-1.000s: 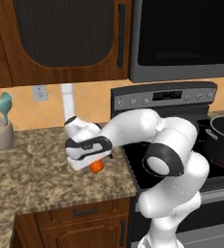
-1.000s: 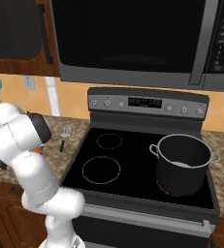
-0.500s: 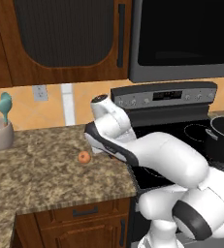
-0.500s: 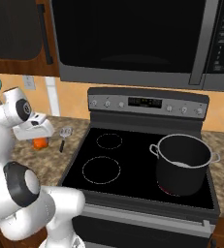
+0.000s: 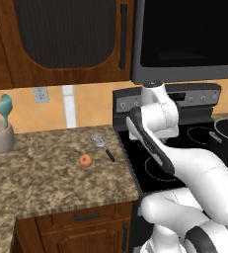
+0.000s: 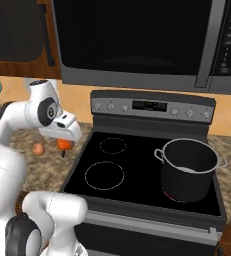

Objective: Put the squash and onion in the pot. Retrieve the spatula and lightly stir the vegetables in the pot.

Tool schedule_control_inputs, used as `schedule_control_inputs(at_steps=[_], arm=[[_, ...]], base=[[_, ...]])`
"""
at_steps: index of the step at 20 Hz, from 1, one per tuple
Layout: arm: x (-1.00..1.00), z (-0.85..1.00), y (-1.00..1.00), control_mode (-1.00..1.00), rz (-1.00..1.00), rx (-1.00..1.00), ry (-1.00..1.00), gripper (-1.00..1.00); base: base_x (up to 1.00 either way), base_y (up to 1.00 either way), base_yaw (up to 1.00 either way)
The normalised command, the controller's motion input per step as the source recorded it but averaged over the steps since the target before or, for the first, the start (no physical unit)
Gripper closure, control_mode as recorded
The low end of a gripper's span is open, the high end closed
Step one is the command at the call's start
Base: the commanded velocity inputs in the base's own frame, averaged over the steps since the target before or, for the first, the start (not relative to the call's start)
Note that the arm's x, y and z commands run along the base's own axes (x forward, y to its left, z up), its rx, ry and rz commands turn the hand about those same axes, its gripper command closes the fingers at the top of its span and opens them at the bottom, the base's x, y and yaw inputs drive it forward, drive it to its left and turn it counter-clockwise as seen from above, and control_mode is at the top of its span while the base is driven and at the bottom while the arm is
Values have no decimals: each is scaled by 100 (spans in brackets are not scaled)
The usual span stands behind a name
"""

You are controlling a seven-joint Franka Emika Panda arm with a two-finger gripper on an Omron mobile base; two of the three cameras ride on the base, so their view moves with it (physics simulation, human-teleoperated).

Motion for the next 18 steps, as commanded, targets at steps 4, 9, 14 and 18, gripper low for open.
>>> schedule_control_inputs(at_steps=[4, 9, 14, 18], arm=[[-56, 34, -100, -100, -15, 1, -24, 100], [-49, 32, -100, -100, -15, 1, -25, 100], [-15, 41, -100, -100, -16, 0, -21, 100], [0, 44, -100, -100, -14, 0, -16, 100]], base=[[0, 0, 0], [0, 0, 0], [0, 0, 0], [0, 0, 0]])
